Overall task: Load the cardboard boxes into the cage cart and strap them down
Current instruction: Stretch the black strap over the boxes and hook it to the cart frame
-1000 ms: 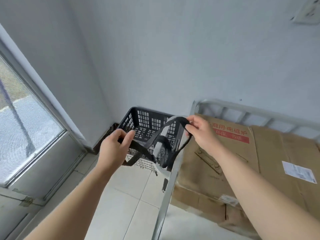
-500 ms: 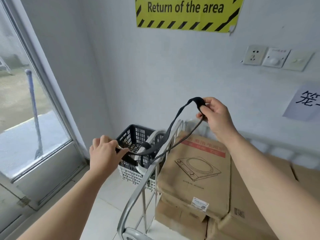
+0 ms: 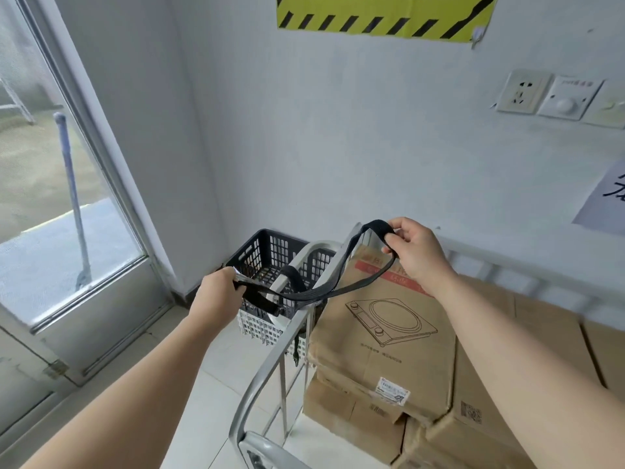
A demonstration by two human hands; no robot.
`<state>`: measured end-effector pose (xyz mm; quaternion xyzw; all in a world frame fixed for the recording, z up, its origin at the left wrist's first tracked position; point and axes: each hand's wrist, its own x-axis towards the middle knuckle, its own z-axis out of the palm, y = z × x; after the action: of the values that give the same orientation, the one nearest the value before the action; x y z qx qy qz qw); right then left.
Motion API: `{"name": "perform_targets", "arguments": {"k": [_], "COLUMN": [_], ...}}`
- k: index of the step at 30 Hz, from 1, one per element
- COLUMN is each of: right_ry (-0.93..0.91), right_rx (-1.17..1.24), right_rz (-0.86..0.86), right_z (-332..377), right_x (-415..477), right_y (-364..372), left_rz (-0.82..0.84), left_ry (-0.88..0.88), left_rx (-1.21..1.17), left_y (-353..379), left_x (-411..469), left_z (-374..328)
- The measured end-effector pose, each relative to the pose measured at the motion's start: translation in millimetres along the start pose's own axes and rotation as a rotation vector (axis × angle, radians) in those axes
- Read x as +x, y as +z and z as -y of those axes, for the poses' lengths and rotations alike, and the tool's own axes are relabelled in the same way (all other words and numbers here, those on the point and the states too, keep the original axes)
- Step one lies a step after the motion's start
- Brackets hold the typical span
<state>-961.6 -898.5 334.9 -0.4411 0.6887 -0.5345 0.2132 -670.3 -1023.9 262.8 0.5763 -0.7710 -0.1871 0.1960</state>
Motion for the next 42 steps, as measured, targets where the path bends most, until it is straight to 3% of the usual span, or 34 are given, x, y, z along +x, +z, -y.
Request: {"name": "perform_targets", "arguments": {"k": [12,19,24,33,42], "right_ry": [0.132,0.134,0.055,-0.152,-0.204], "right_rx": [-0.051,0.291,0.406,0.377,0.243], "right_rz": [-0.070,-0.150,-0.149,-0.186,-0.312], "right_z": [-16,4,33,91,92], "right_x": [55,77,93,74,-5], "right_y": [33,39,34,-38,-156], "left_rz": [0.085,0.002,-0.068,-0.186,-0.236], "left_ry": [0.090,0.169,0.185,0.192,0.294], "left_rx": [-0.127,-0.219,-0.256,-0.312,-0.374], "left_y": [34,14,-7,-32,-22], "left_x": [112,144,137,91,20], "left_z": [-30,-47,-50,-73,-149]}}
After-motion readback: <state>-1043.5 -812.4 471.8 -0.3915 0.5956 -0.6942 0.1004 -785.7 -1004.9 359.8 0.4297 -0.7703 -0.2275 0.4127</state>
